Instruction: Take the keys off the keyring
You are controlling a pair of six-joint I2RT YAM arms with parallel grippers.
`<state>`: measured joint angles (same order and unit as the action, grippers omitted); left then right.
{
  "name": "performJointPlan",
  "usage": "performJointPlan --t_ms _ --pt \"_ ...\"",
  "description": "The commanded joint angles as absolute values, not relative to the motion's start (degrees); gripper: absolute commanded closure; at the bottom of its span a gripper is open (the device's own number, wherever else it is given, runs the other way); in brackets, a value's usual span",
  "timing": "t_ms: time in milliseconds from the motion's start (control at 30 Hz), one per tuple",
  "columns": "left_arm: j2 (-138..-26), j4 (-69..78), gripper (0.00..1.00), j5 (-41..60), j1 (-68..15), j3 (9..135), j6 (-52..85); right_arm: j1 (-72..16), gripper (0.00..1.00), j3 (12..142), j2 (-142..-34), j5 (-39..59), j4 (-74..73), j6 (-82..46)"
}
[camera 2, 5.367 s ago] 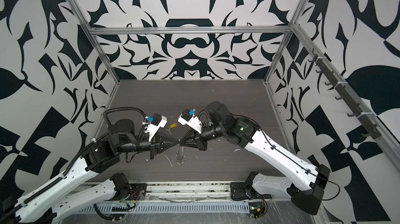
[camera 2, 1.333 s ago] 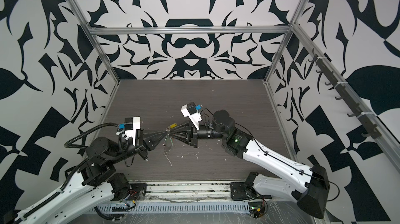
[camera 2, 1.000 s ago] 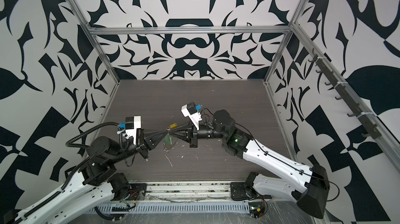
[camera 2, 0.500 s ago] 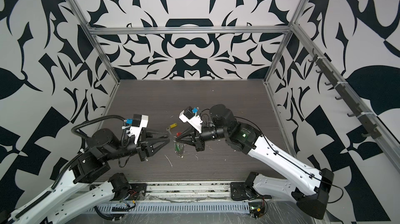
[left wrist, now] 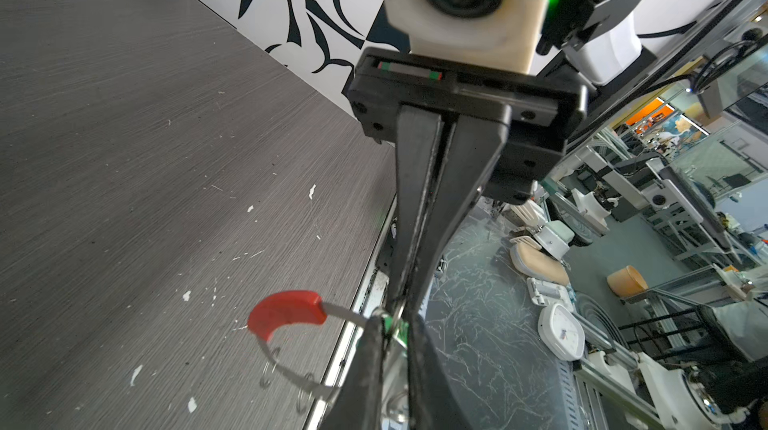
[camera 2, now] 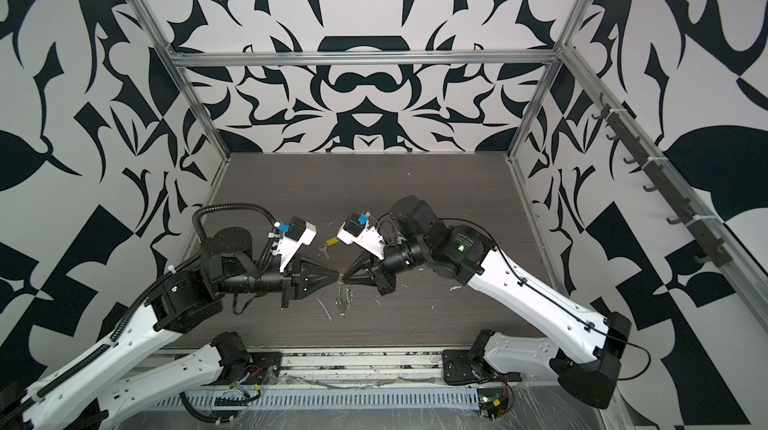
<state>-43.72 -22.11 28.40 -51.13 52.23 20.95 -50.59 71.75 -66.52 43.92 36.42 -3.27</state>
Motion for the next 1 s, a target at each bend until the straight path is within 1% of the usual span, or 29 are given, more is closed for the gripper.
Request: performJointPlan --t_ms 0,100,267,333,400,533,567,700,733,833,967 --pt "-44.11 -24.06 0.86 29.57 -51.24 54.24 20.15 -50.44 1.00 74.70 -66.64 45.10 36.45 -2.38" --pt "-44.56 -24.62 0.86 29.35 -51.19 54.73 19.61 -50.44 1.00 75.01 -66.80 45.18 36.57 -2.46" --pt "-44.74 -24.26 0.91 28.97 -51.24 54.73 19.56 -50.44 1.00 75.78 -67.41 45.18 37.06 -2.55" --pt "-45.00 -24.17 0.94 29.19 -51.24 54.74 19.64 -50.41 1.00 76.24 -67.75 45.17 37.31 -2.38" --pt "-45.09 -23.98 1.00 29.54 -51.20 54.67 19.62 -50.45 1.00 76.43 -67.85 44.92 37.14 -2.45" --pt "-43.36 -19.82 1.00 28.14 -51.21 52.57 20.70 -50.41 1.00 75.15 -67.07 43.89 33.57 -4.49" --pt "-42.37 -17.94 1.00 27.24 -51.24 51.45 21.18 -50.37 0.97 74.50 -66.38 42.89 31.92 -5.20" --pt "-37.39 -9.28 1.00 21.00 -51.17 46.45 22.15 -50.50 0.68 69.88 -61.69 37.71 22.17 -9.11" --pt "-36.25 -7.32 1.00 19.26 -51.20 45.26 22.24 -50.60 0.64 68.66 -60.59 36.35 20.01 -9.68" --pt "-32.98 -0.62 1.00 15.31 -51.24 41.51 22.56 -51.82 0.60 63.58 -57.55 30.79 12.19 -11.17" --pt "-29.94 7.87 1.00 12.13 -51.20 37.21 22.66 -54.33 0.59 56.85 -55.48 25.49 1.42 -13.20"
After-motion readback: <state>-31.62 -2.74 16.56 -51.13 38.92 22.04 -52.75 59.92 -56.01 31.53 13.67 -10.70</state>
